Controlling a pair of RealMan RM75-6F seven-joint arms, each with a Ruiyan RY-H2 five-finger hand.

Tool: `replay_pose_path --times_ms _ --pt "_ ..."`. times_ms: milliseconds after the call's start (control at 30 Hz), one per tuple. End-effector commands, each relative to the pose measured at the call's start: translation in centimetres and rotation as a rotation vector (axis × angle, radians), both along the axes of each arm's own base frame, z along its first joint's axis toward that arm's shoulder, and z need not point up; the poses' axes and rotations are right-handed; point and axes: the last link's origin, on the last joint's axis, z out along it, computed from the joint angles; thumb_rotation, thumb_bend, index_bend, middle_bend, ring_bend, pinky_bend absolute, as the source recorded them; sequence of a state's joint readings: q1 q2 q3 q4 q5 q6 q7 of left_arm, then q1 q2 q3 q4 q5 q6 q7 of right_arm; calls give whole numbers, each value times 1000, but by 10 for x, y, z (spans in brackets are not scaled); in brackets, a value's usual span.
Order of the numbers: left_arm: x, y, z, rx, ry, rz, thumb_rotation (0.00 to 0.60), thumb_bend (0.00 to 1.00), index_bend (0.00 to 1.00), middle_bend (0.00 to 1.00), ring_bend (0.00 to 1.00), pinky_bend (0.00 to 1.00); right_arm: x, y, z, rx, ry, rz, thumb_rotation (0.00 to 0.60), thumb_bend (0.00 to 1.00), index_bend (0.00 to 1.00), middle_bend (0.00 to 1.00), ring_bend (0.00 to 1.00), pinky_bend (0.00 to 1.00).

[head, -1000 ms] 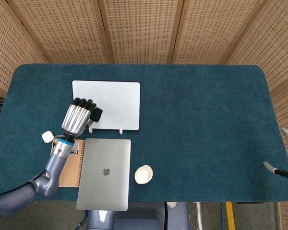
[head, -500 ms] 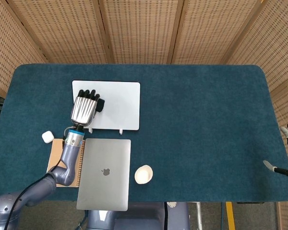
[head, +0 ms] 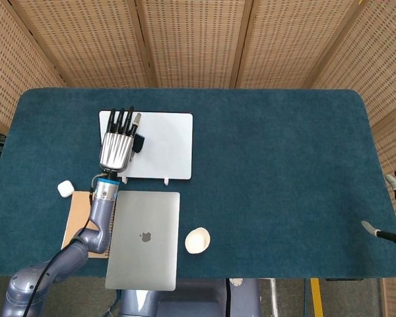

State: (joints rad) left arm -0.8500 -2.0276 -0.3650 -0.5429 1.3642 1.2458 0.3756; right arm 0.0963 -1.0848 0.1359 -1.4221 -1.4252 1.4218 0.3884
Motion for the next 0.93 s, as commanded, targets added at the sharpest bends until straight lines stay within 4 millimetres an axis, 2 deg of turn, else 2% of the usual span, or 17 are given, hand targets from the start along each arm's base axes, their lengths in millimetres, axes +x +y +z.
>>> replay_pose_path --times_ms 33,200,300,367,500,667,933 --pt "0 -3 -1 -14 -19 -24 600 47 0 0 0 0 1 1 0 -2 0 4 600 0 0 0 0 0" --pt "1 -20 10 -34 -81 -134 600 28 0 0 0 0 1 2 2 -8 -6 7 600 0 0 0 0 0" --pt "-8 -40 29 -72 -132 -168 600 2 0 0 0 0 2 4 3 -10 -9 14 600 0 0 0 0 0" --pt "-15 -56 47 -100 -155 -161 600 0 0 0 0 0 3 5 3 -10 -10 20 600 0 0 0 0 0" --pt "-35 -95 94 -152 -184 -76 600 0 0 0 0 0 6 7 3 -9 -5 31 600 0 0 0 0 0" --pt "-62 -131 134 -190 -206 22 600 0 0 0 0 0 10 9 0 -5 5 46 600 0 0 0 0 0" --pt "-102 -182 158 -206 -309 132 600 0 0 0 0 0 13 13 4 -32 8 51 600 0 0 0 0 0"
